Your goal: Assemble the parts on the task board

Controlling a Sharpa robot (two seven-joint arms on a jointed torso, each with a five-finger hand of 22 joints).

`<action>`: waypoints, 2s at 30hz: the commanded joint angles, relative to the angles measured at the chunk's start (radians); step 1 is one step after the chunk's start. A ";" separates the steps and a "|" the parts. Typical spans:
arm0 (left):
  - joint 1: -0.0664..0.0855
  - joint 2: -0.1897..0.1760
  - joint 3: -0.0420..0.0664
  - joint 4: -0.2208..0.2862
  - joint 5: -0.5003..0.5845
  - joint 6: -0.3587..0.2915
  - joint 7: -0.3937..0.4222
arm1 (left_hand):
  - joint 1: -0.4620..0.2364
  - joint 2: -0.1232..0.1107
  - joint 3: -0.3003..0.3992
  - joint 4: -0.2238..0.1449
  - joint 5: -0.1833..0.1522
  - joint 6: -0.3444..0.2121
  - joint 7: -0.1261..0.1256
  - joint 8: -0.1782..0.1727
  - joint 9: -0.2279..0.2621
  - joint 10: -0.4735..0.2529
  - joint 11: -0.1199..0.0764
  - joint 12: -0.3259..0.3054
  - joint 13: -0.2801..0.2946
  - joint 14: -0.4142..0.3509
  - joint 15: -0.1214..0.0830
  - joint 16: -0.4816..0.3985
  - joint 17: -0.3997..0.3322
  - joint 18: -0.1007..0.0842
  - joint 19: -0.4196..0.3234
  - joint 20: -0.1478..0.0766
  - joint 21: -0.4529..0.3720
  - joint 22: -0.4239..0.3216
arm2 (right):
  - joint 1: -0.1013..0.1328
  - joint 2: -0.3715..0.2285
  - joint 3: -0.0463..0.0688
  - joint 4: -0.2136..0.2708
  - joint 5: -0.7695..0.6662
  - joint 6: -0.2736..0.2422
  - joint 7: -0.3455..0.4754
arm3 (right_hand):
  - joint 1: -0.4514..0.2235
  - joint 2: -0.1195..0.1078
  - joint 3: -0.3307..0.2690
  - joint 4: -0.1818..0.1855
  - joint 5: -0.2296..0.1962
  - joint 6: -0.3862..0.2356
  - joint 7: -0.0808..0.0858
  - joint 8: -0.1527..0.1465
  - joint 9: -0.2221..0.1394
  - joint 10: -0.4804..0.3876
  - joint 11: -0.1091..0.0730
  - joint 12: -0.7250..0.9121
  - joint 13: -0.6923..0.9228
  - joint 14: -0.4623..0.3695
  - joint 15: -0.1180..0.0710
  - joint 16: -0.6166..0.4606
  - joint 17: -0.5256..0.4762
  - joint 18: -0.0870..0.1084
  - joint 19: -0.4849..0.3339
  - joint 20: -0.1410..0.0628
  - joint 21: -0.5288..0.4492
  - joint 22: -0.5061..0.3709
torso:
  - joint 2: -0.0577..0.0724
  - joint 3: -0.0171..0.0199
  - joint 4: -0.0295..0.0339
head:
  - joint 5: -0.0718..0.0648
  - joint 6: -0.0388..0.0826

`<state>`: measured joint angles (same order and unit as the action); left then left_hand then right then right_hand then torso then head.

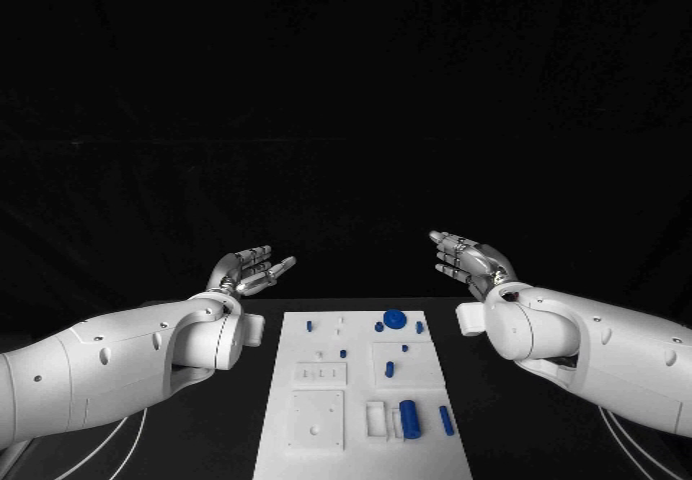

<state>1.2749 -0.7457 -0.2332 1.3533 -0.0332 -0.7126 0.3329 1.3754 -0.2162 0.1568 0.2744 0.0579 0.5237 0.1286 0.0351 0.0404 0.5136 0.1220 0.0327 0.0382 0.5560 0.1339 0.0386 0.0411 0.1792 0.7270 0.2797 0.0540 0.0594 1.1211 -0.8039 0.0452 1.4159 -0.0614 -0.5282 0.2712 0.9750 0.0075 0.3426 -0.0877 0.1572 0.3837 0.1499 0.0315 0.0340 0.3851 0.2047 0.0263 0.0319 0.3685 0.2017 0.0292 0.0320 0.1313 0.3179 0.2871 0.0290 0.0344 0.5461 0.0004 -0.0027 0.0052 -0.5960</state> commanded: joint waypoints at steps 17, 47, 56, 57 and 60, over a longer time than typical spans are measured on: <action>0.003 0.003 0.000 -0.011 -0.025 0.090 -0.047 | 0.046 0.029 0.019 -0.004 0.002 0.084 0.032 0.010 0.005 0.114 0.033 0.011 0.006 0.114 0.020 0.008 0.006 0.032 0.103 0.004 0.012 0.007 | 0.021 0.013 0.014 -0.130 -0.500 0.279 -0.168 | 0.262 -0.020 -0.087 -0.057 0.133 0.284 0.039 0.018 0.014 0.315 0.007 0.019 0.015 0.445 0.008 0.024 0.020 0.010 0.304 -0.058 0.037 0.019 | -0.001 -0.0025 -0.0020 | 0.014 -0.034; 0.052 -0.119 0.031 0.184 -0.079 0.297 -0.019 | -0.019 0.157 -0.034 -0.254 0.002 0.422 0.032 0.026 0.021 0.530 0.032 0.026 0.020 0.581 -0.002 0.030 0.024 -0.085 0.321 -0.155 0.067 0.014 | 0.017 0.203 0.022 -0.293 -1.635 0.222 -0.368 | 0.257 -0.171 0.174 -0.118 0.046 0.734 -0.032 0.031 0.033 0.805 -0.128 0.031 0.027 1.098 -0.220 0.716 0.569 0.007 1.122 -0.329 0.516 0.297 | 0.126 -0.0148 0.0616 | -0.011 -0.011; 0.060 -0.135 0.040 0.237 -0.080 0.301 -0.023 | -0.021 0.157 -0.032 -0.255 0.002 0.419 0.032 0.025 0.021 0.528 0.032 0.025 0.020 0.582 -0.002 0.030 0.024 -0.086 0.321 -0.156 0.068 0.014 | 0.013 0.221 0.022 -0.294 -1.723 0.245 -0.429 | 0.260 -0.187 0.201 -0.110 0.019 0.735 -0.034 0.031 0.033 0.802 -0.128 0.032 0.027 1.086 -0.219 0.783 0.573 0.006 1.125 -0.328 0.552 0.365 | 0.159 -0.0237 0.0815 | -0.030 0.004; 0.061 -0.136 0.041 0.240 -0.080 0.302 -0.024 | -0.021 0.157 -0.032 -0.255 0.002 0.419 0.032 0.025 0.021 0.528 0.032 0.025 0.020 0.582 -0.002 0.030 0.024 -0.086 0.321 -0.156 0.068 0.014 | 0.013 0.222 0.022 -0.294 -1.729 0.247 -0.435 | 0.261 -0.189 0.202 -0.110 0.015 0.734 -0.034 0.031 0.033 0.796 -0.126 0.032 0.027 1.086 -0.217 0.788 0.572 0.005 1.125 -0.327 0.554 0.370 | 0.160 -0.0244 0.0827 | -0.032 0.004; 0.065 -0.137 0.042 0.249 -0.080 0.306 -0.026 | -0.021 0.157 -0.032 -0.255 0.002 0.419 0.032 0.025 0.021 0.528 0.032 0.025 0.020 0.582 -0.002 0.030 0.024 -0.086 0.321 -0.156 0.068 0.014 | 0.012 0.224 0.022 -0.297 -1.740 0.254 -0.445 | 0.263 -0.194 0.207 -0.107 0.014 0.733 -0.033 0.031 0.033 0.786 -0.123 0.031 0.027 1.083 -0.216 0.803 0.564 0.008 1.129 -0.325 0.558 0.390 | 0.167 -0.0267 0.0865 | -0.040 0.006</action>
<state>1.3370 -0.8826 -0.1928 1.5957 -0.1047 -0.4314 0.3059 1.3571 -0.0495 0.1238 0.0173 0.0578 0.9451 0.1605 0.0572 0.0595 1.0450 0.1537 0.0569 0.0570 1.1311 0.1304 0.0657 0.0645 0.1000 1.0403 0.1251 0.1160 0.0726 1.1342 -0.5814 0.0662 1.1202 -1.7358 -0.2914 -0.1288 1.2411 -0.1779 0.5435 -0.1952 0.1781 1.1126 0.1168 0.0658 0.0669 1.1758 0.0822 0.0563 0.0578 1.4574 -0.0162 0.8290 0.5982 0.1553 1.4422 -0.0392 0.5849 0.4224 0.7014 -0.0224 0.0771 -0.0278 -0.5926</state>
